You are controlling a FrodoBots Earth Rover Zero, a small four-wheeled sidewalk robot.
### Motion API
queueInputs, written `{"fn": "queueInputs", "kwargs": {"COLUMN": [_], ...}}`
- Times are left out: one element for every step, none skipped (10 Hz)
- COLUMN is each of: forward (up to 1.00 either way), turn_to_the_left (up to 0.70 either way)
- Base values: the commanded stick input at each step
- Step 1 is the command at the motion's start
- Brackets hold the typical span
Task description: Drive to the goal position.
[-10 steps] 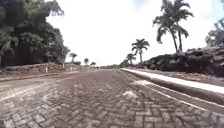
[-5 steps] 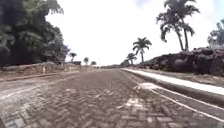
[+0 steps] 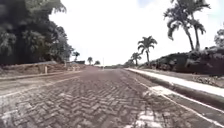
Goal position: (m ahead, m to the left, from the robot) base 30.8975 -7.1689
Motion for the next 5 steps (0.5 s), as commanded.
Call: {"fn": "queueInputs", "kwargs": {"forward": [1.0, 1.0, 1.0, 1.0, 1.0], "turn_to_the_left": [0.0, 0.0, 0.0, 0.0, 0.0]}}
